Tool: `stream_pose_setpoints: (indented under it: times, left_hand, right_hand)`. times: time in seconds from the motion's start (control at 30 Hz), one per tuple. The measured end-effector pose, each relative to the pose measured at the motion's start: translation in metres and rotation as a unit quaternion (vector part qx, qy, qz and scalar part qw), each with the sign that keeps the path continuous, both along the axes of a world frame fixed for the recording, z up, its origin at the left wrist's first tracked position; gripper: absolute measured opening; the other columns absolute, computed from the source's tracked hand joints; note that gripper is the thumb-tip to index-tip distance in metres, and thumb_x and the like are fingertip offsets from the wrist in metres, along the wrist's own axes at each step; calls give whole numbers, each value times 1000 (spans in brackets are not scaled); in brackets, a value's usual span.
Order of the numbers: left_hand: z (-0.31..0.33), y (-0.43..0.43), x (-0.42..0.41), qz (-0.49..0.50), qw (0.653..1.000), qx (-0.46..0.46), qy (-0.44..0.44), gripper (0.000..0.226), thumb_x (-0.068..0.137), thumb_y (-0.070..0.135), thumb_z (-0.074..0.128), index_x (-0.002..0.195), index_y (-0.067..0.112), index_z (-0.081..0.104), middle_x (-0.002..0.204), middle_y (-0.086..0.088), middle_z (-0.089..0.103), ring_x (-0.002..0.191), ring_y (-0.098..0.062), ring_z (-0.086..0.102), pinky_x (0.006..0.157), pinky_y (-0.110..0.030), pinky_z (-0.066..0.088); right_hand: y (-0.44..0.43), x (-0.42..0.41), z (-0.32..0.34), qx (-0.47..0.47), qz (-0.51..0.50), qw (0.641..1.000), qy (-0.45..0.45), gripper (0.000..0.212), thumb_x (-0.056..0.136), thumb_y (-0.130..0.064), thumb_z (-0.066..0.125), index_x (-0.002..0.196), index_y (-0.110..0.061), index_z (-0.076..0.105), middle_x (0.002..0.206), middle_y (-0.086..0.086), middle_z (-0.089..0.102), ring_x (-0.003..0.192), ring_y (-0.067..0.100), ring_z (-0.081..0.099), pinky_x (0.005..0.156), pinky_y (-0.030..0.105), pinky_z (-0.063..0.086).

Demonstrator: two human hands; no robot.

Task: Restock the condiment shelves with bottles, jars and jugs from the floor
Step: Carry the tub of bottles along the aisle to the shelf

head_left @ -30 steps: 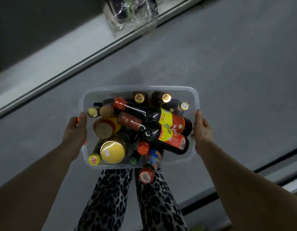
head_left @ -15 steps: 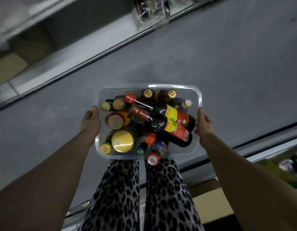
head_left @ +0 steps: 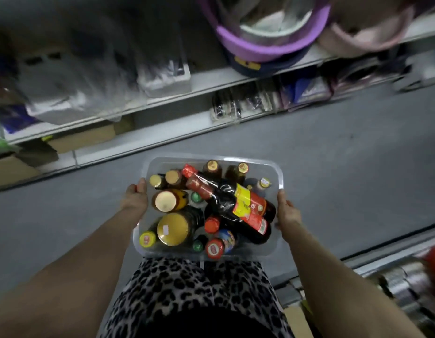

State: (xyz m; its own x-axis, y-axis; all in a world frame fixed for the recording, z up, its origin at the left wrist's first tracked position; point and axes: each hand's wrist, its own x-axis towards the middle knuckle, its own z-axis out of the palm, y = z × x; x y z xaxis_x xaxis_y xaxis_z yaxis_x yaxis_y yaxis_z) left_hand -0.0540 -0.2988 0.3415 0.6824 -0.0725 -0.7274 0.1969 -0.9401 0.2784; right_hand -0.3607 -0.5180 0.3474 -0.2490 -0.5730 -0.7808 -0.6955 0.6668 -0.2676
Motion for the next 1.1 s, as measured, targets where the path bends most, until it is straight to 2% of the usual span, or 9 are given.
stream_pose_setpoints:
  times: [0.07,0.13,0.3,0.43,0.63,0.77,0.87,0.97,1.1]
  left_hand:
    - [16,4,-1,-1,1000,-25,-1,59,105,48,29,135,1,47,139,-27,49,126,-44,46,104,-46,35]
    - [23,4,-1,-6,999,-36,7,59,105,48,28,136,2,46,139,-26,49,127,-43,46,103,-44,35]
    - [30,16,8,1,998,-63,24,60,104,50,27,137,3,44,137,-25,49,124,-42,47,102,-47,38]
    - [38,25,9,42,995,-79,37,62,103,55,26,135,5,44,133,-25,52,118,-43,51,103,-52,42]
    - [53,50,6,109,989,-95,19,57,104,51,27,132,5,46,126,-24,54,111,-38,53,95,-45,44]
    - [57,74,-23,165,984,-65,10,57,103,51,28,128,4,47,125,-26,53,113,-41,52,99,-49,42]
    - [59,100,-55,217,975,-54,7,58,103,52,27,130,5,47,126,-25,53,115,-43,53,101,-54,43]
    - [61,126,-80,286,956,-57,18,58,103,52,29,134,7,47,130,-24,53,118,-41,52,98,-47,45]
    - [59,164,-104,373,925,-70,8,57,102,51,35,132,5,51,130,-26,55,118,-41,54,93,-41,43]
  right_hand:
    - [4,-2,9,-6,10,1000,-17,68,92,-74,40,107,-11,61,90,11,59,71,28,58,67,41,55]
    - [5,-4,13,-5,11,1000,-23,69,92,-74,40,111,-11,60,87,8,56,71,26,56,64,38,52]
    - [3,11,29,-25,45,998,-38,67,94,-71,40,119,-11,59,104,12,56,90,31,58,89,50,54]
    - [-9,31,43,-59,107,991,-46,67,99,-64,34,128,-7,56,88,7,53,84,31,57,86,47,51]
    - [-6,49,39,-38,161,984,-68,71,100,-63,31,132,-3,52,109,11,50,107,38,57,99,53,49]
    - [-12,53,35,-7,208,975,-81,74,99,-65,30,129,-1,52,108,15,55,97,33,56,95,51,51]
    - [-18,70,36,13,279,957,-74,76,98,-67,28,133,-4,51,118,19,56,105,37,56,99,52,48]
    - [-15,94,39,27,338,939,-59,77,99,-67,29,142,-6,45,138,22,51,117,40,53,104,54,45]
    - [7,135,38,26,431,900,-54,73,102,-61,29,140,-2,46,138,27,52,123,45,52,107,57,42]
